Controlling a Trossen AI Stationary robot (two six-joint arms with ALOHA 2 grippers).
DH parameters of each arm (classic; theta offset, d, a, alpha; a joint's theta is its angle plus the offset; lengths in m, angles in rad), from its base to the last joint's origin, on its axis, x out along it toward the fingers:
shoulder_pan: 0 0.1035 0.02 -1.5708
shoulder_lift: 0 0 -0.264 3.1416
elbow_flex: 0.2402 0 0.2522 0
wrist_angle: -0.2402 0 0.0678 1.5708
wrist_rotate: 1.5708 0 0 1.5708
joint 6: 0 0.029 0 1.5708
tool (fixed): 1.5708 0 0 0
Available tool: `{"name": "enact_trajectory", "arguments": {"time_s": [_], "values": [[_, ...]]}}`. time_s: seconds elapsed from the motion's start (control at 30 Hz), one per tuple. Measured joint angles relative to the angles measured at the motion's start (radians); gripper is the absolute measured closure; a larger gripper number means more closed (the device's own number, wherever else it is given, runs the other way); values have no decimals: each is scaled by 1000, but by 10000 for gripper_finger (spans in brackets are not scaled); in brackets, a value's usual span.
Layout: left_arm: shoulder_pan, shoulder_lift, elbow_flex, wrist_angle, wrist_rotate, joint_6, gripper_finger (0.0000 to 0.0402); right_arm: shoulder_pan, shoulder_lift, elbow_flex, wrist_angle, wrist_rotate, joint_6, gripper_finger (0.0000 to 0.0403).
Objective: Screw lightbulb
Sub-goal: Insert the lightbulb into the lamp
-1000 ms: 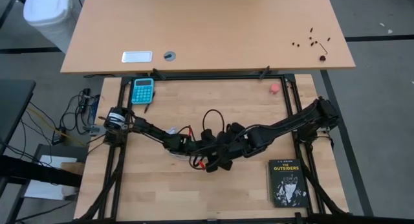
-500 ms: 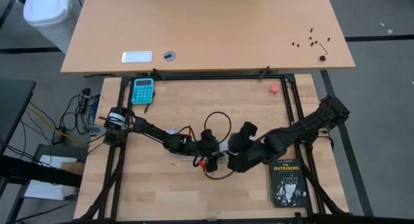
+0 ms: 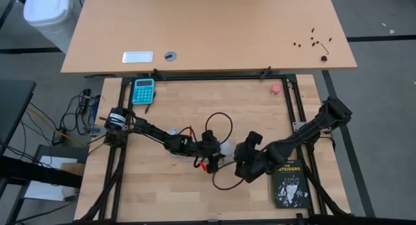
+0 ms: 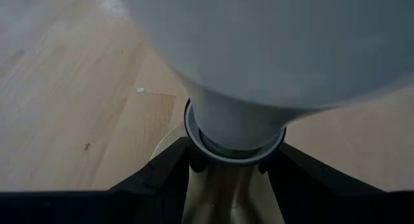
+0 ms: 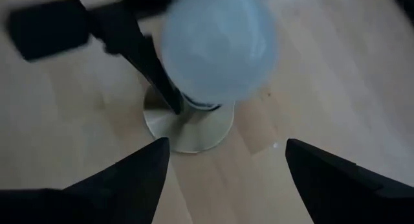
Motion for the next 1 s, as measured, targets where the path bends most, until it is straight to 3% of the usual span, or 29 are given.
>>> {"name": "enact_trajectory", "arguments": {"time_s": [0.2, 0.4, 0.6, 1.0], "values": [[0, 0, 0, 0, 0, 1, 208, -7, 0, -132, 294, -34, -55, 82], [0, 0, 0, 2, 8, 6, 208, -11, 0, -151, 328, 38, -93, 94], [0, 0, 0, 6, 18, 17, 208, -31, 0, -157, 376, 43, -179, 97], [0, 0, 0, 4, 18, 19, 208, -105, 1, -351, 741, -68, -280, 88]]}}
